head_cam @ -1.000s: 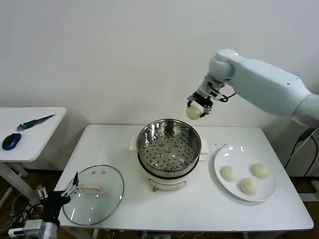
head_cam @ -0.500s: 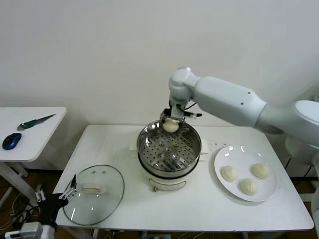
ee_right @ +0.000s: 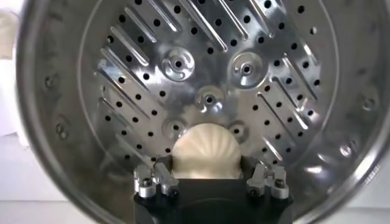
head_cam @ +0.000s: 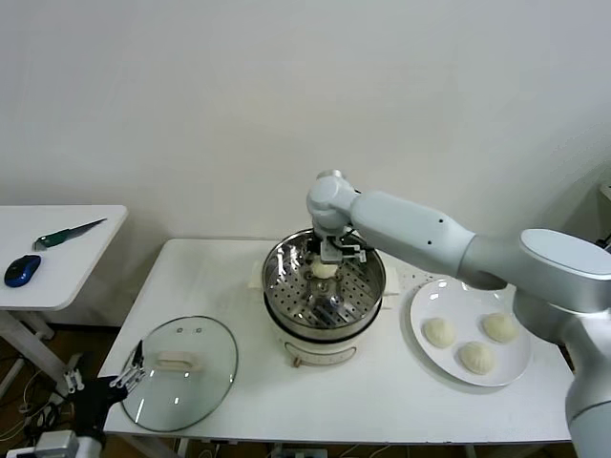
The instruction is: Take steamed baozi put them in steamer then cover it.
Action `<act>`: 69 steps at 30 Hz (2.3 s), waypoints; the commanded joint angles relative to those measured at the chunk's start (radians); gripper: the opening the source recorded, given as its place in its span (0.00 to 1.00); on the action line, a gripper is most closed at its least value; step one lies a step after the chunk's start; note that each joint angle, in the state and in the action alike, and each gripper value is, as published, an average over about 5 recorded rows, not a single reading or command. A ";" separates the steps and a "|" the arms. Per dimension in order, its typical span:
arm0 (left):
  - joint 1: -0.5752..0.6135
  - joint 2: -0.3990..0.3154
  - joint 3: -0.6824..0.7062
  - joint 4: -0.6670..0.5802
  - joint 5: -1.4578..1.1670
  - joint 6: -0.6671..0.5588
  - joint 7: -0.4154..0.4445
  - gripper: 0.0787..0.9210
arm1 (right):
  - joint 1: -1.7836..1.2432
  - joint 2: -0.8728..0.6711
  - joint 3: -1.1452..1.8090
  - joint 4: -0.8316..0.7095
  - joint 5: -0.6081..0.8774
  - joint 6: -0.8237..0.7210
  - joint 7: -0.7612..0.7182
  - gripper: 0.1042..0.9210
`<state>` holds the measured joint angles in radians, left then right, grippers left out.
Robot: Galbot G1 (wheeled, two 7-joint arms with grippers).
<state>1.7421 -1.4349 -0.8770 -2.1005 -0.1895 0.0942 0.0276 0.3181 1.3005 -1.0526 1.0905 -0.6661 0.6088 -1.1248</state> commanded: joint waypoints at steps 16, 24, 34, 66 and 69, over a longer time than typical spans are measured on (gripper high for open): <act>0.012 0.001 0.014 -0.001 0.007 -0.002 -0.008 0.88 | 0.242 -0.281 -0.072 0.214 0.347 -0.115 -0.024 0.88; 0.014 -0.001 0.026 -0.014 0.012 -0.003 -0.007 0.88 | 0.514 -0.572 -0.459 0.341 0.886 -0.689 0.132 0.88; 0.012 -0.007 0.030 -0.029 0.019 -0.001 -0.005 0.88 | 0.266 -0.813 -0.365 0.289 1.129 -0.892 0.031 0.88; 0.028 -0.012 0.010 -0.004 0.028 -0.006 -0.008 0.88 | -0.368 -0.581 0.192 -0.036 0.740 -0.815 0.048 0.88; 0.026 -0.012 0.009 -0.002 0.028 -0.006 -0.008 0.88 | -0.369 -0.570 0.187 -0.039 0.737 -0.815 0.047 0.88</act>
<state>1.7681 -1.4470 -0.8668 -2.1040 -0.1617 0.0886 0.0196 -0.0134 0.6973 -0.8958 1.0865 0.0859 -0.2011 -1.0779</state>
